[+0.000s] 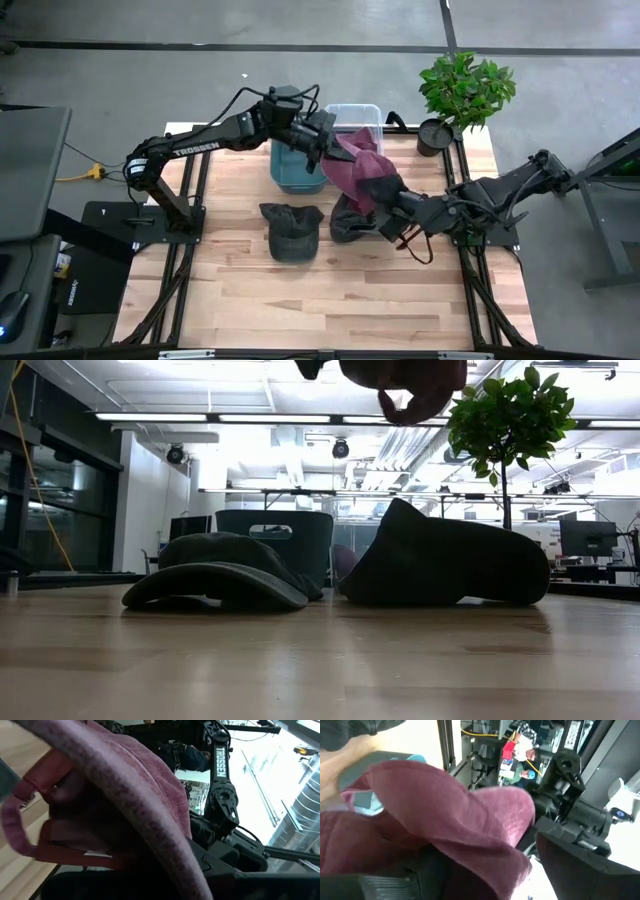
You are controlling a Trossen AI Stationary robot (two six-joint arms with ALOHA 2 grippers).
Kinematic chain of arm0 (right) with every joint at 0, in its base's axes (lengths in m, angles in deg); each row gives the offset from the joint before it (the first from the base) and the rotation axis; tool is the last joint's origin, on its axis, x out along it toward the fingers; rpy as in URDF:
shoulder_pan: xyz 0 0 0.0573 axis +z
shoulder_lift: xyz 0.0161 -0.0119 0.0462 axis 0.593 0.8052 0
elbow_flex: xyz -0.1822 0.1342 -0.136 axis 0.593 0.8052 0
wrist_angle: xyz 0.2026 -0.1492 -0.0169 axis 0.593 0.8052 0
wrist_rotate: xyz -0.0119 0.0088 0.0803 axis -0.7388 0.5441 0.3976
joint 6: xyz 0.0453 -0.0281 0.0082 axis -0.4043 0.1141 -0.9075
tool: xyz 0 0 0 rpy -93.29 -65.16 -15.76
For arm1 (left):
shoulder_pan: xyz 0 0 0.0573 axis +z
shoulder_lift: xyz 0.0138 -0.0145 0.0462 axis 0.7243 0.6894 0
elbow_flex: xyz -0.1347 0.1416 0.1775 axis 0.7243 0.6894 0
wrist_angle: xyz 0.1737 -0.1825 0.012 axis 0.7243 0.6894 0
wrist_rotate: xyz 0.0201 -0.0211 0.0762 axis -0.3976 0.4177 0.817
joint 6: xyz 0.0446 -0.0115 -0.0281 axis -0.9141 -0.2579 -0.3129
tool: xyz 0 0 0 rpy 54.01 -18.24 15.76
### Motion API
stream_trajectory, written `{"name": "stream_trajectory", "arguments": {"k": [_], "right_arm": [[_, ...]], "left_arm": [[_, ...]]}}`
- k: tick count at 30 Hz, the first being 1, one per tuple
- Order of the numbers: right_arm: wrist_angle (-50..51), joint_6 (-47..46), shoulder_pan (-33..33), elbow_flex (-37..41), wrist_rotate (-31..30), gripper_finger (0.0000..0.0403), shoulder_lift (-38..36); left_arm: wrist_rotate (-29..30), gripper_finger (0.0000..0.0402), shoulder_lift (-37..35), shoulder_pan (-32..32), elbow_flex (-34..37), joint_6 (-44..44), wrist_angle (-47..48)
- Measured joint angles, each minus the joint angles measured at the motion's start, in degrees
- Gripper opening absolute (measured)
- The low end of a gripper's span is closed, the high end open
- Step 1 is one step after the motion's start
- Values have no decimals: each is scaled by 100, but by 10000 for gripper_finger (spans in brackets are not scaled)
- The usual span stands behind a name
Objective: Pick & Place hat
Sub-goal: Put the red cap into the transparent bin
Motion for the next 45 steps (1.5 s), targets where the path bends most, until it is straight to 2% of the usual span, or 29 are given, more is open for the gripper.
{"name": "stream_trajectory", "arguments": {"k": [4, 9, 15, 20, 25, 37, 41, 45], "right_arm": [[-165, -109, -3, 0, -1, 274, 0], [-641, -711, 71, 0, -195, 234, 0], [-778, -901, 257, 0, -552, 159, 2], [-776, -934, 358, 0, -613, 88, 2], [-765, -1411, 366, 0, -734, 13, 2], [-689, -2135, 366, 0, -1063, 3, 2], [-474, -2566, 350, -2, -1141, 2, 2], [21, -3063, 349, -2, -1126, 1, 2]], "left_arm": [[-18, 0, 0, 2, 0, -27, 0], [-13, 0, 0, 2, 0, -43, -11], [42, 0, 0, 0, 0, -41, -26], [3, 0, 0, 0, 0, -60, 2], [60, 0, 0, 2, 0, -66, 4], [64, 10, 0, 5, 0, -577, -8], [61, 55, 4, 5, 0, -822, 3], [63, 121, 7, 9, 2, -835, -134]]}}
